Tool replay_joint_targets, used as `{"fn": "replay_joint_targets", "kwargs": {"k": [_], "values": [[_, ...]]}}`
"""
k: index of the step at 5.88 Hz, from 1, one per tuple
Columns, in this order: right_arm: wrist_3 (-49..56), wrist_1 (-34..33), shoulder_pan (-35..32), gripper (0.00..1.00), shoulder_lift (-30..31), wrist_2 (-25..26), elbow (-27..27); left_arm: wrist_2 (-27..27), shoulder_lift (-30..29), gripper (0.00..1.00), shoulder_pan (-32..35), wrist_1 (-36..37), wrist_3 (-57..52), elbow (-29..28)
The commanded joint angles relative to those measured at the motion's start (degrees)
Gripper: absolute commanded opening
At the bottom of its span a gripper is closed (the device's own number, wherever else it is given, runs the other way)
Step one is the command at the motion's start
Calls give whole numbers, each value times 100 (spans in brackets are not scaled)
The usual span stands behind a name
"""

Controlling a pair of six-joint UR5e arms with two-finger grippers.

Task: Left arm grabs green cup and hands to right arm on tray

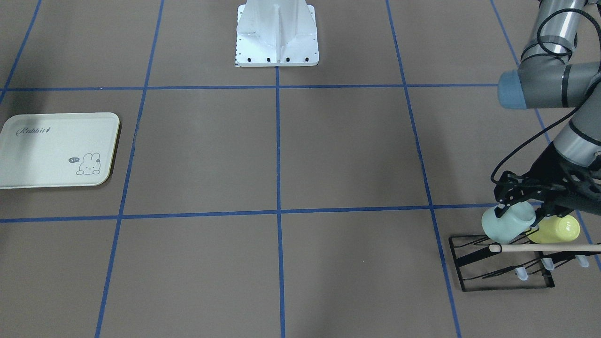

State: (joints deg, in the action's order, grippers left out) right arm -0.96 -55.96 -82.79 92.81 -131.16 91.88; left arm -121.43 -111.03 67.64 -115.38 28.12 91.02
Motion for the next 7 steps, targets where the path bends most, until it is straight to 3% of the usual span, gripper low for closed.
{"fn": "replay_joint_targets", "kwargs": {"k": [1,3,5,7], "values": [[0,-3,0,100,0,-6,23,23,274,0,241,723,79,1088],[-480,224,70,100,-9,-50,49,50,276,0,93,545,1049,1164],[-2686,1292,796,100,-270,-23,58,58,275,0,-372,-131,1930,1120],[-4808,2374,1378,100,-728,20,58,407,196,0,-785,-746,2948,1190]]}}
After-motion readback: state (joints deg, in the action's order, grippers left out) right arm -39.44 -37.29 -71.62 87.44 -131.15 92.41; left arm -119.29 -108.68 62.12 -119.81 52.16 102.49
